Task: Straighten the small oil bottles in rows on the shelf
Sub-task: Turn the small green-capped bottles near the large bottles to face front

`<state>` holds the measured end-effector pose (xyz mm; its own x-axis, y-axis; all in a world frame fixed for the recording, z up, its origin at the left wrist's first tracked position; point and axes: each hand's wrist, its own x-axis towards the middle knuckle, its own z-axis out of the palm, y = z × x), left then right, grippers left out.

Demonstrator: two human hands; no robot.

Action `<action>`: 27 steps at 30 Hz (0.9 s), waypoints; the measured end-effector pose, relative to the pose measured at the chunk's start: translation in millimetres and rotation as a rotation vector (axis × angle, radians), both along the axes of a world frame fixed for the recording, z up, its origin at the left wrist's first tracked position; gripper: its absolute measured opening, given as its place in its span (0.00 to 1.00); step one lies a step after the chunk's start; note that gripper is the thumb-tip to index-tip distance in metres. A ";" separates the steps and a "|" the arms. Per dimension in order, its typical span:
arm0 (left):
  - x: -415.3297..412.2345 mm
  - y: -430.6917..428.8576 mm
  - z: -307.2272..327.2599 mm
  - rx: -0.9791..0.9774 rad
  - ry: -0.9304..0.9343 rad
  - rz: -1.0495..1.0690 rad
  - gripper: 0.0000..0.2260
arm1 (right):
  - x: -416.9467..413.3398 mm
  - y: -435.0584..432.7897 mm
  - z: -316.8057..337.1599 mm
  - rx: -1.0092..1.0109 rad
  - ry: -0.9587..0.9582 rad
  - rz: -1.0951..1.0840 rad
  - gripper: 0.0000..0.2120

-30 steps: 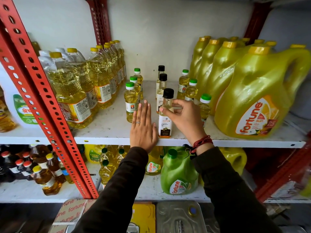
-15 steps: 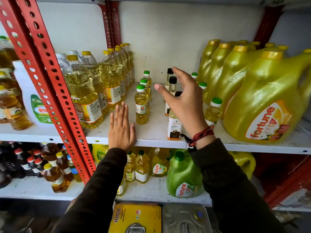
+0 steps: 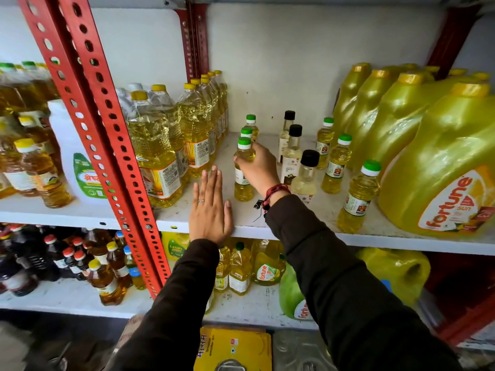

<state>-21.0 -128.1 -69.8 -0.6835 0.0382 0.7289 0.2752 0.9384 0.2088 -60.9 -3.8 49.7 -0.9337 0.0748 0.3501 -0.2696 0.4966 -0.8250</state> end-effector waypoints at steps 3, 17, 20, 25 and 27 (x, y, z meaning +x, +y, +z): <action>-1.3 0.0 -0.6 0.001 0.002 0.000 0.31 | -1.7 2.5 -1.5 -0.019 0.017 -0.019 0.14; -1.0 0.7 -2.3 -0.012 -0.004 0.018 0.31 | 2.3 -0.8 -7.0 -0.039 0.048 -0.107 0.31; -1.4 0.4 -2.9 -0.018 -0.008 0.023 0.31 | 5.8 0.8 -10.6 -0.096 0.057 -0.049 0.19; -1.5 0.2 -2.1 -0.014 -0.004 0.022 0.31 | 10.9 6.9 -8.5 -0.173 0.071 -0.025 0.12; -1.6 0.4 -2.3 -0.013 -0.004 0.023 0.31 | 9.1 7.6 -9.3 -0.188 0.068 -0.038 0.15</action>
